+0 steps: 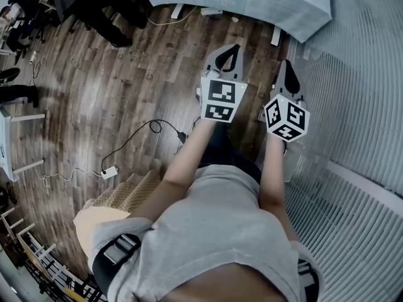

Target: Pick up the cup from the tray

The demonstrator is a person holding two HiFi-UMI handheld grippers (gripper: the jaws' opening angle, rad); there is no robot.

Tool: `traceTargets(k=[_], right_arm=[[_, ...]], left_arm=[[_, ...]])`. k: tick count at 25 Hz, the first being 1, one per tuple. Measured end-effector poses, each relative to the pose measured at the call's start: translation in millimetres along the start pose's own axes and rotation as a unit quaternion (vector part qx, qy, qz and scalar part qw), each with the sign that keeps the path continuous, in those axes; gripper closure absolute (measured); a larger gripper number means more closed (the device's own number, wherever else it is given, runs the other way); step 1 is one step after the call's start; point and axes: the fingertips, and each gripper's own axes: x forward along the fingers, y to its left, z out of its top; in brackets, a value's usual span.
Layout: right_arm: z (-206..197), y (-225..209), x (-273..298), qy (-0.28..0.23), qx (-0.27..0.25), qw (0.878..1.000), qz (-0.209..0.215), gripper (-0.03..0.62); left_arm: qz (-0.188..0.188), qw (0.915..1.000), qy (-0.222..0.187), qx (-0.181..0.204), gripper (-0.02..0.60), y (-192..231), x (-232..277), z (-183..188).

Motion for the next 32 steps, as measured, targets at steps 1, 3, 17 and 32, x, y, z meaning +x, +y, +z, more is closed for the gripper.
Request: traceTargets(k=[1, 3, 17, 32], right_arm=[[-1, 1, 4, 0.002, 0.001, 1.0, 0.002, 0.586], [-2, 2, 15, 0.003, 0.002, 1.0, 0.006, 0.586], [21, -2, 154, 0.003, 0.003, 1.0, -0.007, 0.586], [43, 6, 294, 0.005, 0.009, 1.0, -0.009, 0.586]], left_arm=[[0.002, 1.0, 0.001, -0.002, 0.583, 3, 4, -1], [0.003, 1.0, 0.003, -0.005, 0.583, 8, 14, -2], [-0.011, 0.9998, 0.002, -0.014, 0.582, 84, 135, 27], [-0.014, 0.9998, -0.001, -0.013, 0.583, 176, 246, 57]])
